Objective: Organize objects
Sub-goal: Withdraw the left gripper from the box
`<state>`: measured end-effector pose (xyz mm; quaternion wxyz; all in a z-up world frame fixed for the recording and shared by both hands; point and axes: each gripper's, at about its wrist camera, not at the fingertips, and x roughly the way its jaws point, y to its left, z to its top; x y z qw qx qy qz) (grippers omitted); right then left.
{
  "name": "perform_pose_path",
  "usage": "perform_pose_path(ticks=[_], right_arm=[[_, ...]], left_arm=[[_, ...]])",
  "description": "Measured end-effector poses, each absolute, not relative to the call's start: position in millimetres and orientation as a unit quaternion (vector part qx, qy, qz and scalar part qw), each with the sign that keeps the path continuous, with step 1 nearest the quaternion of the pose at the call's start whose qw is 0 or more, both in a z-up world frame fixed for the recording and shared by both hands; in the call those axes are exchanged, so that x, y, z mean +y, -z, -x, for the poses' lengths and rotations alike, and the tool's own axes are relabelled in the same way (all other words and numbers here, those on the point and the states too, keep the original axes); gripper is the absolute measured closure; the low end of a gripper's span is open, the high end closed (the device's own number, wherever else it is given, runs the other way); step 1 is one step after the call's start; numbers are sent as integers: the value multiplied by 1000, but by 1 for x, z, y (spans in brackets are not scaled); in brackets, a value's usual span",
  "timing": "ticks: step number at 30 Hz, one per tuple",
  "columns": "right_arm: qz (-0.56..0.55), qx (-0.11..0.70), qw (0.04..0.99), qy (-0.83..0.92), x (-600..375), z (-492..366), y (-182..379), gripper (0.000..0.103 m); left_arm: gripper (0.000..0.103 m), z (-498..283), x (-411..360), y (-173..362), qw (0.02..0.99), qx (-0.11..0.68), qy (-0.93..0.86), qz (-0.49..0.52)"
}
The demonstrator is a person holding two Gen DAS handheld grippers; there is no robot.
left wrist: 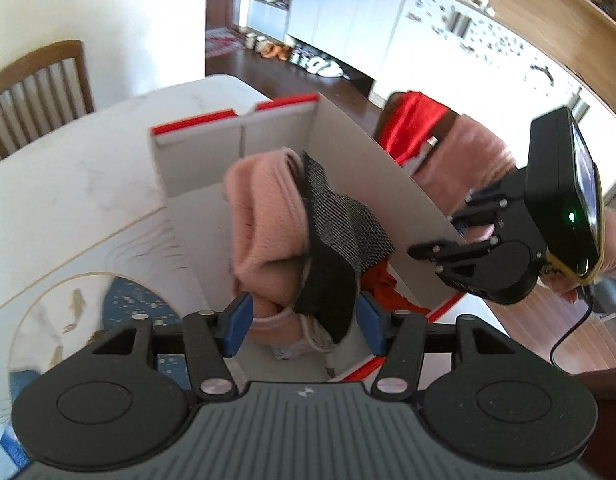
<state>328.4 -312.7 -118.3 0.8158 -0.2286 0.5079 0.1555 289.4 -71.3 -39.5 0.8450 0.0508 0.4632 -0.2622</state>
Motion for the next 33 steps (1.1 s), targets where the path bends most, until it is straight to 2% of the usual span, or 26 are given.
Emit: perform_pose_path(ticks=[2, 13, 16, 21, 25, 33], right_arm=[[229, 508, 815, -156, -313, -329, 119, 93], [229, 509, 815, -157, -316, -329, 120, 93], [230, 509, 814, -157, -316, -329, 120, 93], [234, 509, 813, -161, -319, -328, 118, 93], [238, 509, 811, -162, -322, -326, 117, 93], [240, 510, 810, -163, -322, -325, 115, 93]], left_arm=[[41, -288, -64, 34, 853, 456, 251, -45], [27, -280, -15, 21, 880, 437, 186, -11], [19, -279, 6, 24, 884, 439, 163, 8], [16, -276, 40, 32, 888, 443, 120, 30], [1, -273, 60, 41, 888, 446, 96, 46], [0, -279, 63, 75, 883, 462, 82, 32]])
